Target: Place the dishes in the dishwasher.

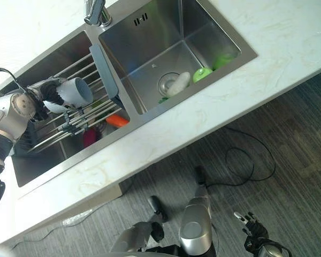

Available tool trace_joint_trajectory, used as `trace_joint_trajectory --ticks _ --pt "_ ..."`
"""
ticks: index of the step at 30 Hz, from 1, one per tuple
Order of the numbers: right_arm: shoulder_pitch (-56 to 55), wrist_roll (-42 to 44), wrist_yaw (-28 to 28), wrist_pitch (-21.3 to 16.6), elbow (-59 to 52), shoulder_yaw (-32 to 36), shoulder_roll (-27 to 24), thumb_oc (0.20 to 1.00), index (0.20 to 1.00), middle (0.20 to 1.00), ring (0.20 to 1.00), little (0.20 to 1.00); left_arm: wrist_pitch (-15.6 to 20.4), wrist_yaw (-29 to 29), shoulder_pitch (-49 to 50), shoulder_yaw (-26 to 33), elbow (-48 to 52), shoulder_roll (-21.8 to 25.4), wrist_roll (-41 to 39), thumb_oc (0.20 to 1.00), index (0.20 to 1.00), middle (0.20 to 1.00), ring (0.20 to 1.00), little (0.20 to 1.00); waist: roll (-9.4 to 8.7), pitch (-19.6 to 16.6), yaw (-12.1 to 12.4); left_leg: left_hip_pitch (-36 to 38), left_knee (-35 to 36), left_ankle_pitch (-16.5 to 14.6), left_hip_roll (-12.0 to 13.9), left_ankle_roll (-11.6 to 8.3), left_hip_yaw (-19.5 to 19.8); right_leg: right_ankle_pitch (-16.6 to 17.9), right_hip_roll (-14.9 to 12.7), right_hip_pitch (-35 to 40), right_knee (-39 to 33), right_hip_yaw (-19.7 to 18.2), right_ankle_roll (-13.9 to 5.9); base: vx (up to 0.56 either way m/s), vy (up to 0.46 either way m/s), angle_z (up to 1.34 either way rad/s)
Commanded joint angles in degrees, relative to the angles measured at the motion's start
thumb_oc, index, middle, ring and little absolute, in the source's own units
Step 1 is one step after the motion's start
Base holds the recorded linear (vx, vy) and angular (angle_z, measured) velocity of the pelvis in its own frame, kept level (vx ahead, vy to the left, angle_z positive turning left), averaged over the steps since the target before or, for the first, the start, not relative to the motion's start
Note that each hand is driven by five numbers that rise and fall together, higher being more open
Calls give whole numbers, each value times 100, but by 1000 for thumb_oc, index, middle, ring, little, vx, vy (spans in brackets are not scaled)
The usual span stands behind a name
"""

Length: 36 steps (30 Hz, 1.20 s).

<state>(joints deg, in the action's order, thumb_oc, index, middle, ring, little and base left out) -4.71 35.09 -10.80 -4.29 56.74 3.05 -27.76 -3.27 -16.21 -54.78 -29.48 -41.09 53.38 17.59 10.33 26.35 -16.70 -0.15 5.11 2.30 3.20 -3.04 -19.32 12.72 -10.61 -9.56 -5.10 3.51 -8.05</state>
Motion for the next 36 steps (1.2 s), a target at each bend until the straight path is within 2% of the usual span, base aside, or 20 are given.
trace_joint_trajectory --ticks 1,2,8,11,15,26,29,30,31,33,35,36 --pt "17 222 24 -51 18 29 -107 1000 1000 1000 1000 1000 287 -252 121 -433 -513 262 664 200 200 200 200 200 -252 -252 -110 -533 -603 -272 339 -204 196 -902 -349 -395 770 -232 -477 0 50 0" --pt "21 206 36 -62 40 26 -112 1000 1000 1000 1000 1000 454 -116 124 -477 -490 313 759 200 200 200 200 200 -245 -266 -112 -477 -588 -284 340 -206 181 -925 -365 -334 762 -190 -485 -2 57 0" --pt "-122 11 104 -226 247 124 -34 1000 1000 1000 1000 1000 851 195 180 -535 -112 581 896 200 200 200 200 200 -269 -564 -17 -80 -434 -304 388 -206 144 -1026 -293 159 643 30 -477 39 42 5" --pt "-166 -15 152 -220 282 132 -11 1000 1000 1000 1000 1000 870 446 144 -556 24 683 1059 200 200 200 200 200 -309 -760 72 44 -415 -305 437 -210 156 -1066 -244 349 608 140 -446 71 -12 25" --pt "-247 -141 215 -59 223 103 40 1000 1000 1000 1000 1000 867 1330 129 -478 265 1045 1270 200 200 200 200 200 -358 -1076 215 290 -334 -321 464 -216 196 -1145 -198 709 515 304 -420 81 18 14" --pt "-439 -574 286 20 778 102 362 1000 1000 1000 1000 1000 726 2965 -85 -86 1239 2310 588 200 200 200 200 200 -371 -1585 682 630 -221 -394 485 -225 386 -1327 -144 1322 366 705 -387 3 -25 9" --pt "-458 -719 176 95 959 173 479 1000 1000 1000 1000 1000 652 3124 218 404 1637 2515 152 200 200 200 200 200 -385 -1703 901 677 -300 -451 507 -217 543 -1442 -113 1482 393 812 -332 -40 -114 15" --pt "-469 -717 -119 77 1005 186 532 1000 1000 1000 1000 1000 580 3151 509 759 1804 2542 11 200 200 200 200 200 -393 -1728 981 686 -355 -474 529 -218 602 -1489 -98 1536 414 858 -302 -63 -249 40" --pt "-469 -985 -358 320 946 123 707 1000 1000 1000 1000 1000 527 3215 1454 1725 2267 2475 -43 200 200 200 200 200 -449 -1783 1213 672 -557 -557 558 -219 787 -1599 -39 1634 455 925 -220 -55 -278 31" --pt "-437 -1308 -617 576 962 2 794 1000 1000 1000 1000 1000 448 3297 2800 3029 2843 2197 -17 200 200 200 200 200 -476 -1824 1428 618 -800 -653 565 -239 1017 -1705 39 1731 473 986 -121 -72 -277 34" --pt "-345 -1503 -653 514 1105 -215 815 1000 1000 1000 1000 1000 593 3534 3976 4058 3170 1761 -49 200 200 200 200 200 -503 -1850 1692 503 -1075 -739 583 -284 1330 -1830 148 1832 496 1029 -9 -91 -268 42" --pt "-295 -1500 -665 534 1139 -262 797 1000 1000 1000 1000 1000 676 3574 4283 4312 3255 1650 -43 200 200 200 200 200 -509 -1867 1737 449 -1110 -721 577 -292 1421 -1832 174 1821 498 1039 17 -88 -271 51"
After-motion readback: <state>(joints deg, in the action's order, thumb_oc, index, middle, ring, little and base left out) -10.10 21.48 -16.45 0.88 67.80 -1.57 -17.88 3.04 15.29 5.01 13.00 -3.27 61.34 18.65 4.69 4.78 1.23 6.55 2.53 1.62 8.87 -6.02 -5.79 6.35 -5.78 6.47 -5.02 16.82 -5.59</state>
